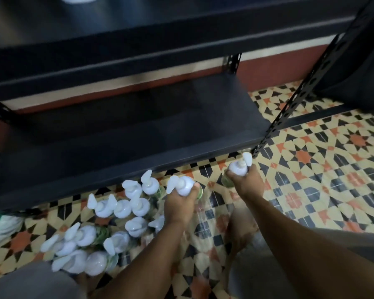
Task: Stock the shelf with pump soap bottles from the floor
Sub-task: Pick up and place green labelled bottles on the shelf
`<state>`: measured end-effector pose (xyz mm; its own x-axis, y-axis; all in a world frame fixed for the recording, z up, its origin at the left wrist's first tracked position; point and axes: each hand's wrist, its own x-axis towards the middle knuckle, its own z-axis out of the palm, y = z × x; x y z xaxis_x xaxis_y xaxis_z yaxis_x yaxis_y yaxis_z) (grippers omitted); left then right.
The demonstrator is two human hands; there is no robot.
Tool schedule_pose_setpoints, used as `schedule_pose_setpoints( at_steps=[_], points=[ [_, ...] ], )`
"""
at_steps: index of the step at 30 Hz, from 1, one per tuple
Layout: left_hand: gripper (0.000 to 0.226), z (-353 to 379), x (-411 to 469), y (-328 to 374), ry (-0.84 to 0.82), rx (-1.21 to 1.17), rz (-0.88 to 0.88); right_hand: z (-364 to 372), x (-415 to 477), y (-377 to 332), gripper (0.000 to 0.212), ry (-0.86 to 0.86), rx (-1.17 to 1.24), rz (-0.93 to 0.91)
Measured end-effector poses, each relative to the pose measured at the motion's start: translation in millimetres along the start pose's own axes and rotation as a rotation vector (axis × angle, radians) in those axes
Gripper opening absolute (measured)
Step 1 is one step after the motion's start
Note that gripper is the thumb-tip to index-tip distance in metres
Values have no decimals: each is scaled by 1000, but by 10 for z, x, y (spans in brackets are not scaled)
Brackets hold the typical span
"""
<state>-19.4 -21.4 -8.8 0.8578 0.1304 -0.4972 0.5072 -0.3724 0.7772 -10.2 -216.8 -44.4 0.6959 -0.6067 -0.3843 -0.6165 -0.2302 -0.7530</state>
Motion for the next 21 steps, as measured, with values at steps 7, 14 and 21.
schedule_pose_setpoints(
  at_steps=[7,14,21],
  points=[
    [22,-1004,-646,806,34,-203,283,-373,-923,-1151,48,-146,105,-320],
    [33,-2354,-1375,1382,159,-512,455,-647,-2141,-2427,34,-448,382,-500],
    [58,-3190,-1760,1356,134,-752,428,-497,-2975,-2915,39,-866,538,-472]
  ],
)
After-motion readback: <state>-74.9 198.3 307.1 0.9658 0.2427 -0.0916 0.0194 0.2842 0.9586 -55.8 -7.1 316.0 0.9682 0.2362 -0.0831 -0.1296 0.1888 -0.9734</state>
